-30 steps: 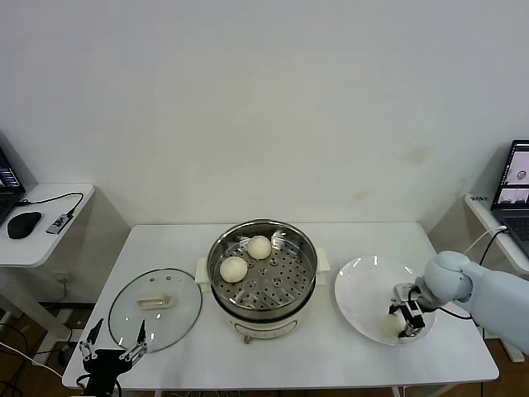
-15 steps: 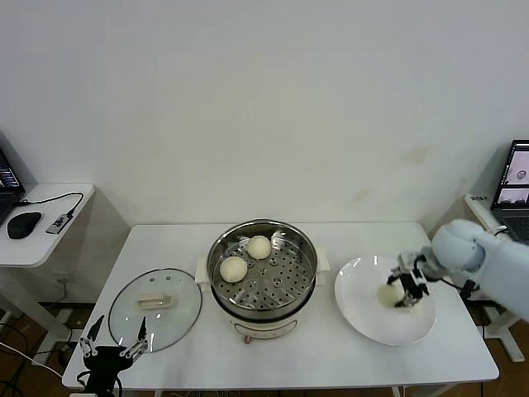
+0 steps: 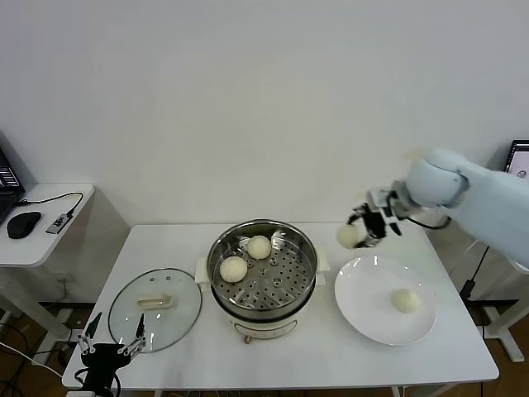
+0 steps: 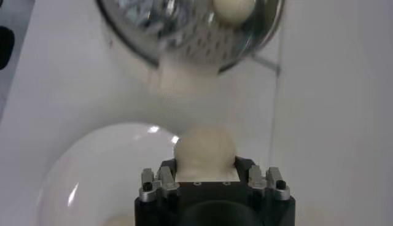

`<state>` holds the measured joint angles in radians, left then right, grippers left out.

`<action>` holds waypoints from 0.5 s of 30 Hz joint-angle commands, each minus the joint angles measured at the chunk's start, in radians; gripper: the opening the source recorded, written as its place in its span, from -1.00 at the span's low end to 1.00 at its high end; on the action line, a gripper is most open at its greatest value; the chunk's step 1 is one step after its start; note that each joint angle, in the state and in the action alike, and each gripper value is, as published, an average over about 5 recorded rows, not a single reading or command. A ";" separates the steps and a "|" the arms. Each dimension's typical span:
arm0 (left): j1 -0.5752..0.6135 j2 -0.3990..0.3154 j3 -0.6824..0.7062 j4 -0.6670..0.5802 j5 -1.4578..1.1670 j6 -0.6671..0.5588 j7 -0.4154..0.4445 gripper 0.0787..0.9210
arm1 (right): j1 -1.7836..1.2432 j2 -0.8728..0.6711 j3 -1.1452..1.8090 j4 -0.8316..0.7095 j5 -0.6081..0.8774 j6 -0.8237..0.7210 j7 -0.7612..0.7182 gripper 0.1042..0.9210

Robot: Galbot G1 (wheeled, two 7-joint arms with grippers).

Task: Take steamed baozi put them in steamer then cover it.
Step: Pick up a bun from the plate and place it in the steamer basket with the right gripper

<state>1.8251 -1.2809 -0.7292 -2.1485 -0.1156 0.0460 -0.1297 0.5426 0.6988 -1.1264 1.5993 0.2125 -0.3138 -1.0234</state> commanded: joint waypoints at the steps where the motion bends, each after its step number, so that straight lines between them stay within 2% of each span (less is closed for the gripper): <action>1: 0.000 -0.004 -0.007 0.002 -0.005 0.000 -0.001 0.77 | 0.115 0.222 -0.102 0.010 0.083 0.028 0.033 0.22; 6: 0.000 -0.002 -0.025 0.005 -0.014 0.001 -0.001 0.77 | 0.061 0.327 -0.141 -0.027 0.073 0.136 0.047 0.22; 15: 0.002 -0.004 -0.041 0.002 -0.018 0.000 -0.003 0.77 | 0.022 0.412 -0.199 -0.020 -0.093 0.346 0.033 0.22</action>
<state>1.8267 -1.2856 -0.7627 -2.1459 -0.1321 0.0468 -0.1323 0.5616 0.9939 -1.2686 1.5827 0.1928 -0.1194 -0.9936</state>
